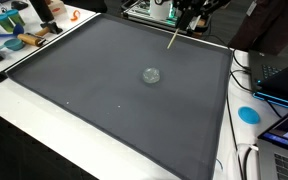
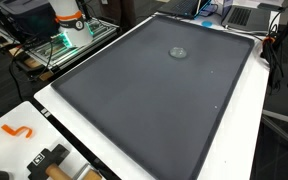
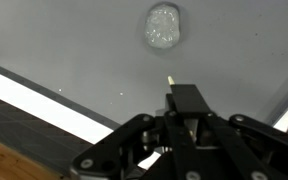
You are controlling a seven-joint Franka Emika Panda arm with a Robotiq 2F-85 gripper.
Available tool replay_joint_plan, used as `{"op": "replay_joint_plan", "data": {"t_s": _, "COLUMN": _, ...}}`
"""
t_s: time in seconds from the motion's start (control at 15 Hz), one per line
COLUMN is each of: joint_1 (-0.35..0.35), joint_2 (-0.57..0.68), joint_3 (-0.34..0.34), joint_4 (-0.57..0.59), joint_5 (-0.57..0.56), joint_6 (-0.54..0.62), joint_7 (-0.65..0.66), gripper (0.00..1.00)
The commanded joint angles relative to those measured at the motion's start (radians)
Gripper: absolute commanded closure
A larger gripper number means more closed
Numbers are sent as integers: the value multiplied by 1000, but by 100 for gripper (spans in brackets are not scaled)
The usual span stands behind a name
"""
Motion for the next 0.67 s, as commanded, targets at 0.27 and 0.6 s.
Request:
{"op": "replay_joint_plan", "data": {"t_s": 0.27, "joint_1": 84, "joint_2": 71, "joint_3": -50, "joint_4": -29, "joint_5": -159, "joint_6": 131, "joint_7": 142, "gripper": 97}}
{"op": "replay_joint_plan", "data": {"t_s": 0.6, "joint_1": 114, "joint_2": 142, "joint_3": -77, "joint_4": -7, "joint_5": -164, "joint_6": 108, "joint_7": 173, "gripper": 97}}
